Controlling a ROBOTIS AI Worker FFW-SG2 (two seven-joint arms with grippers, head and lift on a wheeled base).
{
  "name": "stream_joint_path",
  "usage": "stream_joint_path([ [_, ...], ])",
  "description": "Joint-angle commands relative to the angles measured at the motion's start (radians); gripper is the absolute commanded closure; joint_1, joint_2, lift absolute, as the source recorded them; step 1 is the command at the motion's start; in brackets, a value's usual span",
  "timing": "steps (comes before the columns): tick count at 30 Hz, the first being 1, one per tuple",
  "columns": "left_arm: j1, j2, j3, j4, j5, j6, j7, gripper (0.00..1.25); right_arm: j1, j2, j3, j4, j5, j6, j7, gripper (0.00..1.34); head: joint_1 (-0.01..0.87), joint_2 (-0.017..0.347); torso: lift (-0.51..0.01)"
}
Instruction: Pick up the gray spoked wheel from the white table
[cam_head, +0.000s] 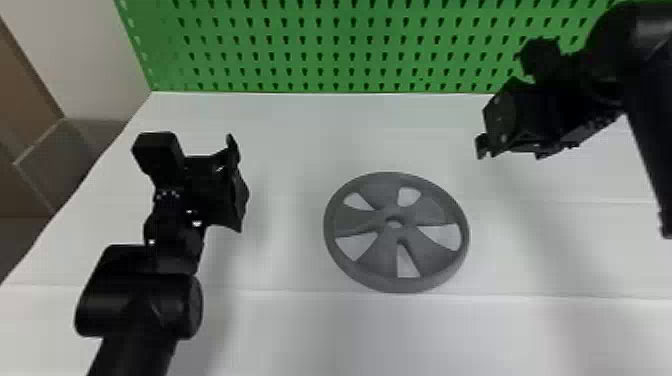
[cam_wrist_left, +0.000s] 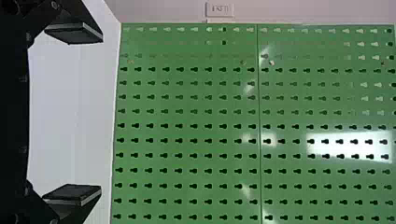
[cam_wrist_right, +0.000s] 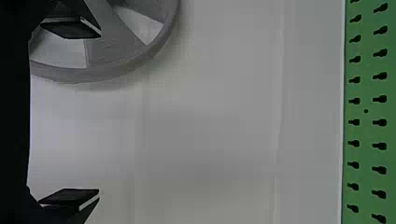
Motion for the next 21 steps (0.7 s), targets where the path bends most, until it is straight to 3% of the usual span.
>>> stream_joint_path([
  [1, -0.003, 0.002, -0.002, 0.0, -0.001, 0.002, 0.0, 0.14, -0.018, -0.005, 0.014, 0.051, -0.003, 0.003, 0.0, 0.1, 0.778, 0.072, -0.097],
  [6, -0.006, 0.007, -0.008, 0.0, 0.0, 0.011, 0.0, 0.14, -0.035, -0.02, 0.051, 0.105, -0.044, 0.003, 0.0, 0.1, 0.778, 0.072, -0.097],
  [13, -0.011, 0.014, -0.019, 0.0, 0.0, 0.014, 0.0, 0.14, -0.045, -0.02, 0.068, 0.162, -0.055, 0.003, 0.0, 0.1, 0.778, 0.072, -0.097],
  [21, -0.012, 0.017, -0.021, 0.0, 0.002, 0.016, -0.002, 0.14, -0.041, -0.02, 0.054, 0.168, -0.06, 0.003, 0.0, 0.1, 0.778, 0.072, -0.097],
])
